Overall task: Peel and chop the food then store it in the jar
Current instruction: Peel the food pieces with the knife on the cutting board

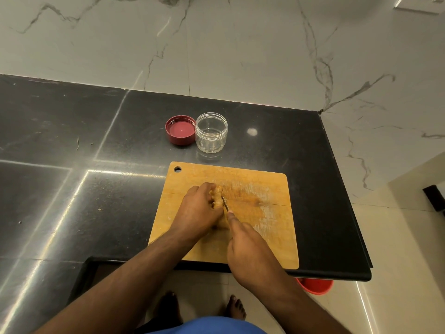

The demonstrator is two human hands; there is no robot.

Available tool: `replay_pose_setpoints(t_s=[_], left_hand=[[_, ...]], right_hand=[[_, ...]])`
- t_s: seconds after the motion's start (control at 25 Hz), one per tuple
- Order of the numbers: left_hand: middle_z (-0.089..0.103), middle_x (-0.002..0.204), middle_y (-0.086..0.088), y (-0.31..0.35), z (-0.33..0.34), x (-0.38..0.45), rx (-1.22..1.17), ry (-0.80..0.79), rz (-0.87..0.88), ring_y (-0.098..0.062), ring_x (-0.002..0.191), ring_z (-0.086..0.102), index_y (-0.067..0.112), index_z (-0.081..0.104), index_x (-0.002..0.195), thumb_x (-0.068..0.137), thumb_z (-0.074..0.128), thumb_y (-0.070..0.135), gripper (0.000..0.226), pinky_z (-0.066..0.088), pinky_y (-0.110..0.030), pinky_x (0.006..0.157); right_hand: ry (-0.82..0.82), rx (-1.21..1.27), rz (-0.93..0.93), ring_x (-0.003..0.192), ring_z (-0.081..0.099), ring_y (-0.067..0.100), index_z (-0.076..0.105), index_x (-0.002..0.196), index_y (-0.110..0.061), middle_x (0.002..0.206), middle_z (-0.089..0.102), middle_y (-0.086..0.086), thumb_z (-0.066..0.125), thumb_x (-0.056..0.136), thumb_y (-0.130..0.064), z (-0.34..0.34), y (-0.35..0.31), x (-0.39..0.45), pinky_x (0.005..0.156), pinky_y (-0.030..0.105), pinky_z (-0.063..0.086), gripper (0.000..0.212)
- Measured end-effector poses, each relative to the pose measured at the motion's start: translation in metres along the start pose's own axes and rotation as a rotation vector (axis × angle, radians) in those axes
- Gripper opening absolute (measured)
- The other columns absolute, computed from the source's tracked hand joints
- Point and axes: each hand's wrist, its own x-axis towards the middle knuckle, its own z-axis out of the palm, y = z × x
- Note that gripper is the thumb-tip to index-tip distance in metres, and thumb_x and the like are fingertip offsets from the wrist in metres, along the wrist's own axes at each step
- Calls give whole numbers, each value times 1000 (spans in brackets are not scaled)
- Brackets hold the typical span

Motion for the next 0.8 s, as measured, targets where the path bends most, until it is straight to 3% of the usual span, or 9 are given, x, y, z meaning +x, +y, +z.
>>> replay_pose_setpoints(t_s=[0.2, 0.36, 0.48, 0.8], left_hand=[[53, 111, 5, 1, 1, -3, -26, 26, -22, -6, 92, 50, 24, 49, 141, 85, 72, 26, 61, 38, -16, 69], [54, 115, 4, -1, -2, -1, -28, -5, -24, -6, 95, 51, 24, 47, 143, 86, 72, 27, 62, 42, -19, 77], [53, 117, 5, -1, -3, -1, -26, -19, -28, -7, 99, 52, 25, 46, 145, 87, 71, 28, 63, 46, -23, 83], [50, 125, 0, 4, -5, 3, 7, -69, -11, -12, 105, 50, 25, 42, 149, 88, 63, 28, 65, 39, -22, 83]], right_hand=[[-30, 56, 17, 123, 47, 10, 9, 157, -34, 146, 40, -8, 35, 102, -19, 3, 7, -22, 101, 28, 44, 62], [67, -11, 24, 90, 54, 8, 8, 156, -36, 120, 45, -11, 34, 104, -24, -11, 24, -27, 79, 28, 52, 60], [141, 51, -1, 81, 54, 7, 10, 155, -37, 108, 44, -15, 35, 104, -26, -21, 30, -20, 71, 27, 51, 58], [43, 108, -43, 107, 46, 1, 15, 156, -36, 134, 47, -9, 37, 104, -24, -20, 18, -4, 91, 20, 42, 57]])
